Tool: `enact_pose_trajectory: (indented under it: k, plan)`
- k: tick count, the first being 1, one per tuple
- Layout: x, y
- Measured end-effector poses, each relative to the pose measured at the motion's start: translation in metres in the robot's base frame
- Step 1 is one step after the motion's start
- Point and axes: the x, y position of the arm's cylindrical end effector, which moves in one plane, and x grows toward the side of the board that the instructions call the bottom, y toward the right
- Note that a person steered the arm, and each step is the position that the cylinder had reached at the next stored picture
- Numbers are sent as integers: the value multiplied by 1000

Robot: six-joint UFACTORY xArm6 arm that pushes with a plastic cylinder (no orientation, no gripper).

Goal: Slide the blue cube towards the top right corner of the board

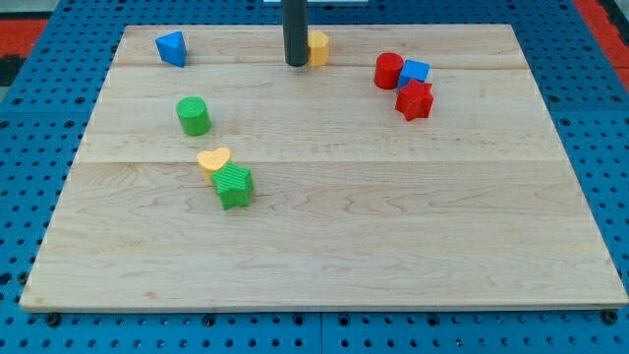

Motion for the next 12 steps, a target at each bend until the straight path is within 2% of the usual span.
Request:
enact_pose_trajectory:
  k: [1, 3, 4, 5, 6, 10, 12]
  plan:
    - [17, -1]
    - [-4, 10]
    - [3, 31]
    - [35, 65]
    - [47, 125]
    - [34, 191]
    - [5, 216]
